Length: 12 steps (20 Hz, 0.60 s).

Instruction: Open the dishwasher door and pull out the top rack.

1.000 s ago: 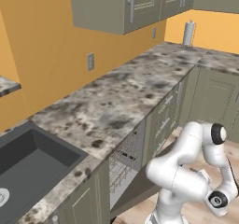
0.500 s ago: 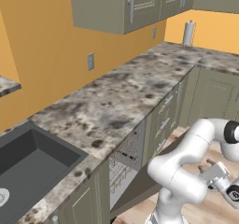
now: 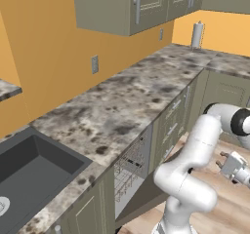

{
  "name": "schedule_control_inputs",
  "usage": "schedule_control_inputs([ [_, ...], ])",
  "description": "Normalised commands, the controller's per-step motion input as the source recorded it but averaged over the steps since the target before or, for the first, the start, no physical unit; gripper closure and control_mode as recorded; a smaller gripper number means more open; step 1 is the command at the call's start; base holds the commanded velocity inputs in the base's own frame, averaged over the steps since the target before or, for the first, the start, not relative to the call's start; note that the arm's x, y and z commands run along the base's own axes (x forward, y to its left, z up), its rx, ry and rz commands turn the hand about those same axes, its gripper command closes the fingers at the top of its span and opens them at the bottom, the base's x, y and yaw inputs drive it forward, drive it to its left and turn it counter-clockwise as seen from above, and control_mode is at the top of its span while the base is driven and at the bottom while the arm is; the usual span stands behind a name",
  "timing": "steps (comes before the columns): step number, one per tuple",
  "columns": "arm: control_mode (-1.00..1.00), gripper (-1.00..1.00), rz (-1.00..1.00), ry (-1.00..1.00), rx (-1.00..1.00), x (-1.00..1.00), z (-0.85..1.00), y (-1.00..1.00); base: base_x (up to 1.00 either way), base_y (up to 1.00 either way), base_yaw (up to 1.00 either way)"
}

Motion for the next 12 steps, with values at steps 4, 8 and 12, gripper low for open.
schedule_control_inputs([
  [4, -1.00, -1.00, 0.00, 0.24, -0.45, 0.00, 1.00, 0.14, 0.00, 0.00, 0.00],
  [8, -1.00, -1.00, 0.00, 0.28, -0.49, 0.03, 1.00, 0.29, 0.00, 0.00, 0.00],
  [12, -1.00, -1.00, 0.00, 0.27, -0.46, 0.18, 1.00, 0.47, 0.00, 0.00, 0.00],
])
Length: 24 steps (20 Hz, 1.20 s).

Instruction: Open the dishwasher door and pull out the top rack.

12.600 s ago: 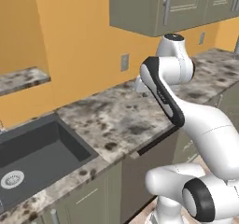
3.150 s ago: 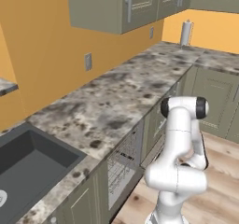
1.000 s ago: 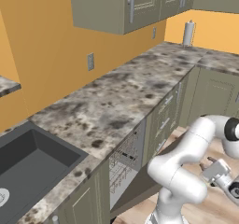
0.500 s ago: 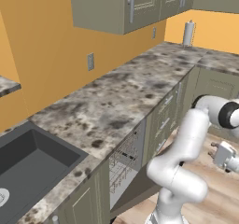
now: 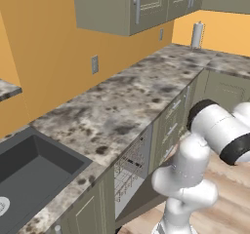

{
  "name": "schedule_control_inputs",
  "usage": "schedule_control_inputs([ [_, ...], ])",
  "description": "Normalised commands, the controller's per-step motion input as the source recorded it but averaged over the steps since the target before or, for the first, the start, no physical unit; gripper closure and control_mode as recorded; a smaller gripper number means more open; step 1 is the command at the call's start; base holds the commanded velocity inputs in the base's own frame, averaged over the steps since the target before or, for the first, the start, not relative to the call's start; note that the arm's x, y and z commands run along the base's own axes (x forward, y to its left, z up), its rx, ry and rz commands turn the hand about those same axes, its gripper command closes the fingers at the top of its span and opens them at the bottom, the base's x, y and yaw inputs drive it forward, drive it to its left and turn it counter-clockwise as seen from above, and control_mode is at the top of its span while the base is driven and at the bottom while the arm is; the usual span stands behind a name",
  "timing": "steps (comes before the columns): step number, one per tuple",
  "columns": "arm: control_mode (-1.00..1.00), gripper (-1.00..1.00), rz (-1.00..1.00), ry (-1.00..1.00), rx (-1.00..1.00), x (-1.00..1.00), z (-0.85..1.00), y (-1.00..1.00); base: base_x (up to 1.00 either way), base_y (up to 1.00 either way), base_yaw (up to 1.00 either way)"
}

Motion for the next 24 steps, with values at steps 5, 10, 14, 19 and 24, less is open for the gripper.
schedule_control_inputs([
  [5, -1.00, -1.00, 0.00, 0.33, -0.36, 0.24, 0.96, 0.69, 0.00, 0.00, 0.00],
  [10, -1.00, -1.00, 0.00, 0.35, -0.12, 0.27, 0.56, 0.66, 0.00, 0.00, 0.00],
  [14, -1.00, -1.00, 0.03, 0.35, 0.00, 0.37, 0.20, 0.44, 0.00, 0.00, 0.00],
  [19, -1.00, -1.00, 0.05, 0.06, 0.00, 0.05, -0.02, 0.24, 0.00, 0.00, 0.00],
  [24, -1.00, -1.00, 0.02, 0.01, 0.14, 0.02, -0.37, 0.21, 0.00, 0.00, 0.00],
])
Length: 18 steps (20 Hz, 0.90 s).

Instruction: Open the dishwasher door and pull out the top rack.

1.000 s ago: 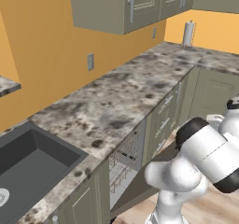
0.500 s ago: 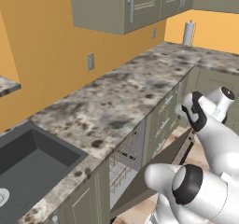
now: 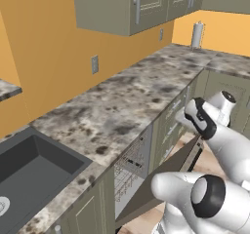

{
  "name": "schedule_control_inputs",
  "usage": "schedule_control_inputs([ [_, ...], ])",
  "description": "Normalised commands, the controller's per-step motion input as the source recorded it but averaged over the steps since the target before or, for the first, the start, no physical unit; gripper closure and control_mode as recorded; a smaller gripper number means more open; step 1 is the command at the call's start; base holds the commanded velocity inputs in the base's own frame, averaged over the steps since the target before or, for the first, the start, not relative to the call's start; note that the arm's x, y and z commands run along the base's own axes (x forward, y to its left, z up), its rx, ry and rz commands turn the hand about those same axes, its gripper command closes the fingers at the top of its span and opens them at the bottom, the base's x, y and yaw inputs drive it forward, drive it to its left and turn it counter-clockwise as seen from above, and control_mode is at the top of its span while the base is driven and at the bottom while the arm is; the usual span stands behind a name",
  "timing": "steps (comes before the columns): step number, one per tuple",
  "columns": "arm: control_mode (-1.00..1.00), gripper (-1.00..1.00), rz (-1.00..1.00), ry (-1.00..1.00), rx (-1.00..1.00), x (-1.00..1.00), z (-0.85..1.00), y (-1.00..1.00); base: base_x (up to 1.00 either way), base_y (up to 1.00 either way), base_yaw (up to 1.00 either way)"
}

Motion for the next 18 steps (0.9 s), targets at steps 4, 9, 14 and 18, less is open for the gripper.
schedule_control_inputs([
  [4, -1.00, -1.00, 0.00, 0.00, 0.20, 0.02, -0.47, 0.23, 0.00, 0.00, 0.00],
  [9, -1.00, -1.00, 0.00, 0.00, 0.07, 0.25, -0.25, 0.45, 0.00, 0.00, 0.00],
  [14, -1.00, -1.00, -0.01, 0.00, 0.00, 0.23, -0.19, 0.42, 0.00, 0.00, 0.00],
  [18, -1.00, -1.00, -0.05, 0.00, 0.03, 0.00, -0.49, 0.12, 0.00, 0.00, 0.00],
])
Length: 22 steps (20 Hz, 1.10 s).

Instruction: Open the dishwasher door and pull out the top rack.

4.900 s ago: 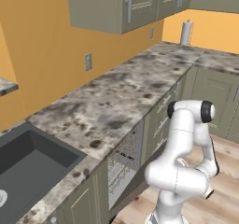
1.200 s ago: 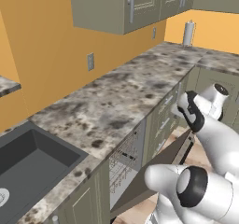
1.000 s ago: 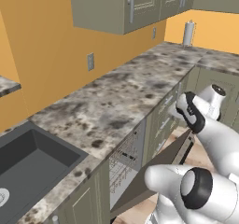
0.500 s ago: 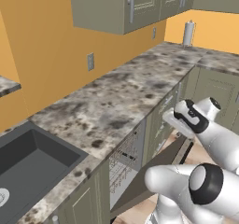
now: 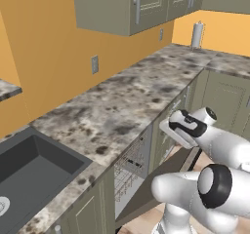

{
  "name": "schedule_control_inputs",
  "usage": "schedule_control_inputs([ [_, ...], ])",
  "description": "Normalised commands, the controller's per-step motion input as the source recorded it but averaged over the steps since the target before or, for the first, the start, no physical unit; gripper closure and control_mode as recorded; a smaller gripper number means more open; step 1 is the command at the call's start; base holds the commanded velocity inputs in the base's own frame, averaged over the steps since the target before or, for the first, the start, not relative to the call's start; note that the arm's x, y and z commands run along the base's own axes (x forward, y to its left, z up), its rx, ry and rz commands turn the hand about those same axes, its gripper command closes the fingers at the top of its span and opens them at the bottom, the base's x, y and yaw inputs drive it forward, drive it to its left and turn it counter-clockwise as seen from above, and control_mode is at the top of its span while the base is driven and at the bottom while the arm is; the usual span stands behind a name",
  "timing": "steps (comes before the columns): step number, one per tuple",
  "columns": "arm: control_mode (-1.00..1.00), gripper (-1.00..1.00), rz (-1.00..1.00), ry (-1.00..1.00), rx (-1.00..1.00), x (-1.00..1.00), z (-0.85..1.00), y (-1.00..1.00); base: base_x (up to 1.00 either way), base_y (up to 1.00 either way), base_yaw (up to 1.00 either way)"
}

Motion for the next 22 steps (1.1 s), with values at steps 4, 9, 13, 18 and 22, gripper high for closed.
schedule_control_inputs([
  [4, -1.00, -1.00, -0.07, 0.00, 0.09, 0.00, -0.49, 0.01, 0.00, 0.00, 0.00],
  [9, -1.00, -1.00, -0.07, 0.00, 0.15, 0.14, -0.40, 0.02, 0.00, 0.00, 0.00],
  [13, -1.00, -1.00, -0.06, 0.00, 0.17, 0.26, -0.41, 0.07, 0.00, 0.00, 0.00],
  [18, -1.00, -1.00, -0.07, 0.00, 0.13, 0.22, -0.27, 0.22, 0.00, 0.00, 0.00],
  [22, -1.00, -1.00, -0.07, 0.00, 0.06, 0.13, -0.16, 0.18, 0.00, 0.00, 0.00],
])
